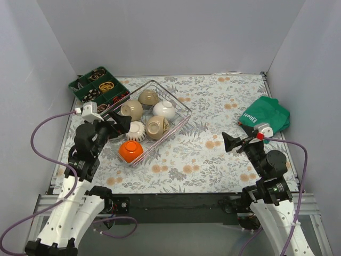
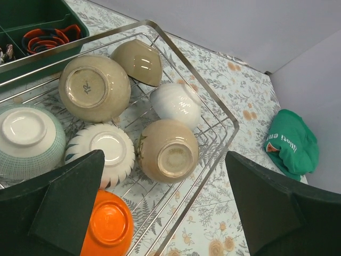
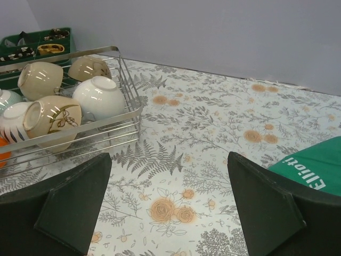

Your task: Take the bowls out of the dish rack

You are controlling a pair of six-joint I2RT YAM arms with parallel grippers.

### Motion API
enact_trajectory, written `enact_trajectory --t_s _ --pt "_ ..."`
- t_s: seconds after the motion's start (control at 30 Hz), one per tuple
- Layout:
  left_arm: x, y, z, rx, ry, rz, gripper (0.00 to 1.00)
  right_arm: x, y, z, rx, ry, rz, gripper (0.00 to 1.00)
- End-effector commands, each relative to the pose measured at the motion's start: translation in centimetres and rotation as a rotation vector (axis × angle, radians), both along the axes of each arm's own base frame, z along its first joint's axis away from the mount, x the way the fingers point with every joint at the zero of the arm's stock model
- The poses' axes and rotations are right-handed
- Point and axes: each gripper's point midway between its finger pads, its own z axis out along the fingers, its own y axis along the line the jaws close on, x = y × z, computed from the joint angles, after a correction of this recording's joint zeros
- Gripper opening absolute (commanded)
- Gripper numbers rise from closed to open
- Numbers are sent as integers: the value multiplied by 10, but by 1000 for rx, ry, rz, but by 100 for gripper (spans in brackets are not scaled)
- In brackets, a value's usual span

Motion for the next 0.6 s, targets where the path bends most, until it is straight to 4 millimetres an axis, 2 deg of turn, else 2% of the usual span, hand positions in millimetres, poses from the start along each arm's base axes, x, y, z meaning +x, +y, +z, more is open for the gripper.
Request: enact_trajectory --t_s 0.0,0.03,0.07,0.13,0.17,0.27,0.3,0.33,0.37,0.43,0.47,0.5,0.53,0.57 --pt "10 -10 16 -21 96 -33 98 -2 3 6 60 21 11 99" --pt "11 -10 12 -11 142 -30 98 -1 4 5 64 29 13 99" --pt "21 -13 -1 5 208 -29 98 1 5 1 64 50 16 99" --pt "29 -12 2 27 244 -16 98 2 6 -3 64 83 18 99" --pt "37 -13 -9 45 291 -9 98 4 9 -8 61 109 31 99" --pt "49 -13 -11 99 346 33 98 3 21 -16 56 162 89 98" --pt "57 -14 -27 133 406 47 98 3 23 -18 63 180 103 99" --pt "57 -14 -33 173 439 68 98 3 26 -20 62 189 118 99" --pt "65 -16 -25 195 431 81 98 2 32 -24 57 212 152 99" --pt "74 -23 -41 270 490 93 98 0 38 -30 58 244 189 98" --pt "84 -18 -29 307 464 147 98 1 40 -36 57 272 197 98" --pt "89 -20 -27 331 464 162 98 1 42 -40 59 297 203 99" --pt "95 -24 -44 389 516 176 98 0 43 -46 79 342 200 99" --pt "105 -18 -29 416 485 237 98 2 43 -53 88 386 191 99"
